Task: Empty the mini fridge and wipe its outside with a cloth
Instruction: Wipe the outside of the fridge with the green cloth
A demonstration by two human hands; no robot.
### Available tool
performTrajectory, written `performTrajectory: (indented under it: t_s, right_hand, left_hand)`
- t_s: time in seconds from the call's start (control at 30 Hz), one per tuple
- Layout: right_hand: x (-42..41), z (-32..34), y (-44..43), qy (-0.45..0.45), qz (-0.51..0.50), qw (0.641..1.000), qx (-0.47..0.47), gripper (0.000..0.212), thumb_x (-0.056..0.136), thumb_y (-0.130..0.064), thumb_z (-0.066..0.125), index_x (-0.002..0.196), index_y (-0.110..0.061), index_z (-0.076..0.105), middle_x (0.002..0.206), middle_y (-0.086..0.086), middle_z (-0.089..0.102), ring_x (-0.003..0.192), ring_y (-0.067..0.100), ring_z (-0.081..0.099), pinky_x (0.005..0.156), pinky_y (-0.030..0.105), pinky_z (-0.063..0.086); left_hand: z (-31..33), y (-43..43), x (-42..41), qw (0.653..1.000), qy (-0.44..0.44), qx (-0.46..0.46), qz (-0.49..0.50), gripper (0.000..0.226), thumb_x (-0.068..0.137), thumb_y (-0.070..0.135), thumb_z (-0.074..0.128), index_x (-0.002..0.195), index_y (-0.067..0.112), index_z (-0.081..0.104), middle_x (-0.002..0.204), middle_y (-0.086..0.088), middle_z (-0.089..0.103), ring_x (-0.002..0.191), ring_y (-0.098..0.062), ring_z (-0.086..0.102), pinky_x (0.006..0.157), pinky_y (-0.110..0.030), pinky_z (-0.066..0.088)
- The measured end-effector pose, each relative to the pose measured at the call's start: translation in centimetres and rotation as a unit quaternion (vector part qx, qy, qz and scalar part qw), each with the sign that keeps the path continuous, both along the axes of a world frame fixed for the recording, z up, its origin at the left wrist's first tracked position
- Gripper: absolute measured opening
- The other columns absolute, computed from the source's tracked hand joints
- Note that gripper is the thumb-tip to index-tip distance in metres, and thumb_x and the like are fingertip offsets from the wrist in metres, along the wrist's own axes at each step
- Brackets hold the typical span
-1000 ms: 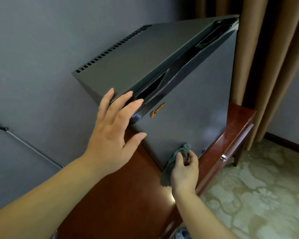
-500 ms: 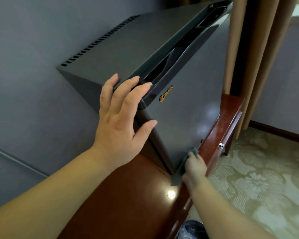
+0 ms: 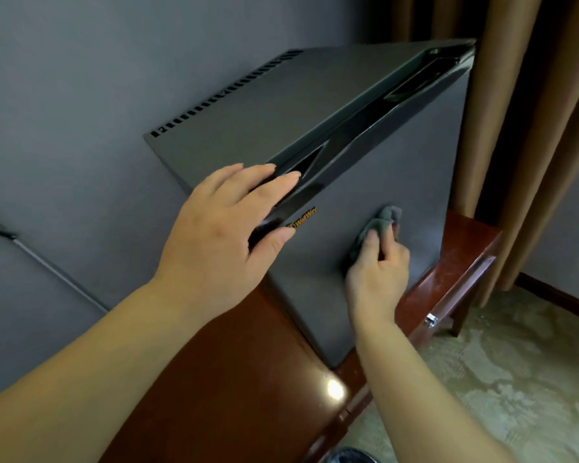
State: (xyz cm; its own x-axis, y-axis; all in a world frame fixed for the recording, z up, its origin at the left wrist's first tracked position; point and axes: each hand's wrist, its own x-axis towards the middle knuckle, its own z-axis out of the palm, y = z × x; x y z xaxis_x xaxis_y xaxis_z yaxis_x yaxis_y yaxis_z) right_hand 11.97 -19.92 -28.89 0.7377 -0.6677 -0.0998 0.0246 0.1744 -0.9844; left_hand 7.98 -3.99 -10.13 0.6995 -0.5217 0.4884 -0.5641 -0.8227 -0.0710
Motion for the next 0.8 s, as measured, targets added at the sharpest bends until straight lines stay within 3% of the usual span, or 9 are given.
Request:
performTrajectory:
  t_s: [0.1, 0.17, 0.23, 0.33, 0.4, 0.47, 0.57, 0.67, 0.8]
  right_hand:
    - [0.8, -1.1, -1.0, 0.004, 0.013, 0.997, -0.080, 0.037, 0.103, -0.032, 0.049, 0.138, -0.026, 0.060, 0.114, 0.002, 0.056, 0.097, 0.009, 0.054, 0.088, 0.017, 0.037]
    - [1.1, -3.4, -2.4, 0.108, -0.010, 0.994, 0.023, 0.041, 0.101, -0.036, 0.046, 0.136, -0.023, 0.062, 0.125, 0.008, 0.066, 0.116, 0.024, 0.061, 0.098, 0.029, 0.044]
    - [1.3, -3.4, -3.9, 0.160, -0.007, 0.982, 0.095, 0.040, 0.103, -0.030, 0.047, 0.139, -0.018, 0.060, 0.134, 0.008, 0.064, 0.125, 0.028, 0.058, 0.098, 0.023, 0.042]
    - [2.0, 2.4, -3.7, 0.011, 0.018, 0.999, -0.025, 0.040, 0.104, -0.025, 0.050, 0.143, -0.019, 0.055, 0.116, 0.005, 0.053, 0.105, 0.014, 0.052, 0.081, 0.006, 0.032]
    - [0.6, 5.4, -1.7, -0.147, 0.053, 0.974, -0.164, 0.041, 0.102, -0.023, 0.052, 0.143, -0.016, 0.056, 0.107, 0.001, 0.042, 0.095, 0.005, 0.041, 0.084, 0.001, 0.030]
    - [0.1, 3.9, -0.8, -0.183, 0.061, 0.954, -0.230, 0.043, 0.099, -0.025, 0.053, 0.141, -0.013, 0.057, 0.103, 0.002, 0.040, 0.096, 0.006, 0.040, 0.088, 0.006, 0.031]
    - [2.8, 0.5, -4.6, -0.040, 0.020, 0.995, -0.087, 0.041, 0.102, -0.022, 0.053, 0.142, -0.015, 0.056, 0.111, 0.014, 0.052, 0.101, 0.023, 0.052, 0.090, 0.015, 0.032]
    - [6.9, -2.3, -10.5, 0.143, -0.014, 0.986, 0.080, 0.041, 0.105, -0.028, 0.045, 0.143, -0.016, 0.056, 0.133, 0.022, 0.060, 0.121, 0.038, 0.058, 0.098, 0.027, 0.039]
    - [6.8, 2.5, -10.4, 0.000, 0.028, 1.000, -0.004, 0.042, 0.104, -0.027, 0.049, 0.145, -0.018, 0.053, 0.121, 0.010, 0.054, 0.107, 0.017, 0.054, 0.091, 0.015, 0.034]
  left_hand:
    - [1.5, -2.4, 0.5, 0.998, 0.031, 0.042, 0.047, 0.054, 0.097, 0.042, 0.058, 0.148, 0.031, 0.046, 0.149, 0.003, 0.049, 0.137, -0.025, 0.043, 0.114, -0.043, 0.037]
    - [2.2, -3.8, 0.7, 0.994, 0.055, 0.058, 0.075, 0.054, 0.097, 0.046, 0.053, 0.149, 0.035, 0.044, 0.151, 0.007, 0.046, 0.139, -0.022, 0.041, 0.115, -0.042, 0.036]
    - [2.6, -4.8, 0.7, 0.990, 0.074, 0.069, 0.095, 0.053, 0.098, 0.046, 0.048, 0.150, 0.038, 0.042, 0.153, 0.009, 0.044, 0.141, -0.019, 0.038, 0.116, -0.040, 0.035]
    - [3.2, -5.6, 0.8, 0.989, 0.088, 0.055, 0.109, 0.048, 0.101, 0.039, 0.045, 0.149, 0.040, 0.042, 0.153, 0.011, 0.043, 0.142, -0.015, 0.036, 0.115, -0.035, 0.032]
    - [3.2, -5.9, 0.9, 0.989, 0.093, 0.038, 0.112, 0.045, 0.103, 0.030, 0.044, 0.147, 0.041, 0.045, 0.152, 0.013, 0.043, 0.141, -0.014, 0.036, 0.113, -0.031, 0.030]
    - [3.2, -6.1, 0.9, 0.987, 0.101, 0.027, 0.119, 0.045, 0.104, 0.023, 0.044, 0.146, 0.041, 0.048, 0.151, 0.014, 0.044, 0.140, -0.014, 0.037, 0.112, -0.030, 0.030]
    - [3.2, -6.6, 1.1, 0.987, 0.098, 0.041, 0.124, 0.046, 0.105, 0.020, 0.041, 0.146, 0.041, 0.046, 0.150, 0.013, 0.046, 0.139, -0.015, 0.039, 0.113, -0.037, 0.035]
    - [3.2, -7.1, 1.1, 0.983, 0.105, 0.046, 0.141, 0.048, 0.104, 0.021, 0.041, 0.147, 0.042, 0.044, 0.149, 0.013, 0.047, 0.140, -0.015, 0.038, 0.113, -0.040, 0.035]
    - [3.1, -7.4, 1.1, 0.981, 0.106, 0.052, 0.156, 0.049, 0.103, 0.024, 0.041, 0.148, 0.043, 0.042, 0.149, 0.013, 0.046, 0.141, -0.015, 0.037, 0.114, -0.039, 0.034]
